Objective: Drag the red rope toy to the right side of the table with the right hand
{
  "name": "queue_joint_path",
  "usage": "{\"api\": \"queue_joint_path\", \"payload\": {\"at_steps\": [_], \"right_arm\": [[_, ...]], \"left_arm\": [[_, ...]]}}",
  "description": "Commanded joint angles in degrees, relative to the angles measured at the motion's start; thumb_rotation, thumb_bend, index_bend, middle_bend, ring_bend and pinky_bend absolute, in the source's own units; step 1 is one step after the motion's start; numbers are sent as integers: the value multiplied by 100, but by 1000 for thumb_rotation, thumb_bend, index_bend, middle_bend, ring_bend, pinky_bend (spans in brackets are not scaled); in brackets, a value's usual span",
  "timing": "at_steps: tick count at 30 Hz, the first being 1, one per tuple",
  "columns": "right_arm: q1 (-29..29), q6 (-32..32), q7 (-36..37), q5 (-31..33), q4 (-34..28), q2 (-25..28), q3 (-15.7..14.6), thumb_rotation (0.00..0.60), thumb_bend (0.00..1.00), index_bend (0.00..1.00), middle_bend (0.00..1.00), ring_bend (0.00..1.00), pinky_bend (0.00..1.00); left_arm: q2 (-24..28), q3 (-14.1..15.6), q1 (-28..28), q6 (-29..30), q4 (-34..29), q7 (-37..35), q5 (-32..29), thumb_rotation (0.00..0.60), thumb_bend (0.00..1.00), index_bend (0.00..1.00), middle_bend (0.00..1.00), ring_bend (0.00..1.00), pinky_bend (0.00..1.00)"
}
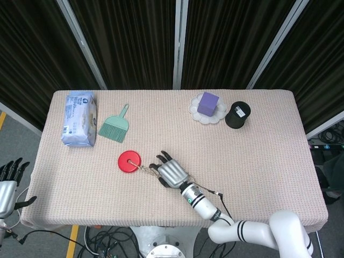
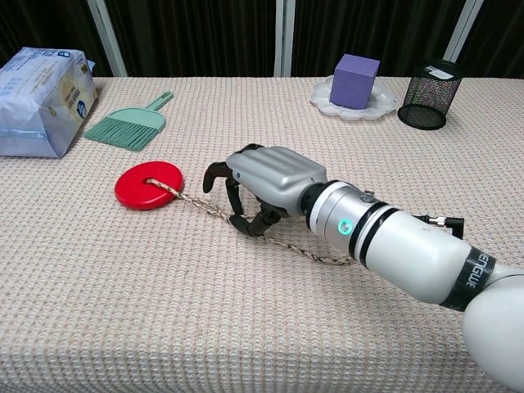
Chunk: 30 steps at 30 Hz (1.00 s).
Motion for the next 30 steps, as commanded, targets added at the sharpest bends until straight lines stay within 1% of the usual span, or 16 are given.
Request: {"api": "queue_joint_path", "payload": {"at_steps": [1,6,11,19,30], "right_arm": [[-1,-22,-10,10,12,-9,-2,600,375,276,523,122,0],[-2,-93,-46,34,12,-11,-27,600,374,277,524,122,0],[-30,-89,6,55,-76,-8,-6,600,376,286,565,132,0],[-41,-225,-173,212,-142,47,-25,600,380,289,591,137,0],[-84,-87,-241,163,-269,128,-6,600,445,315,643,171,0]], "left_arm": [[-6,6,14,12,10,-4,2,600,69,110,35,0,102],[-28,34,54,29,40,0,3,600,69,110,34,0,101],[-25,27,58,21,47,-25,0,600,69,110,34,0,101],[-34,49,69,12,54,-31,31,600,69,110,34,0,101],[-1,23,37,-17,-1,-18,41,600,69,111,35,0,101]]}}
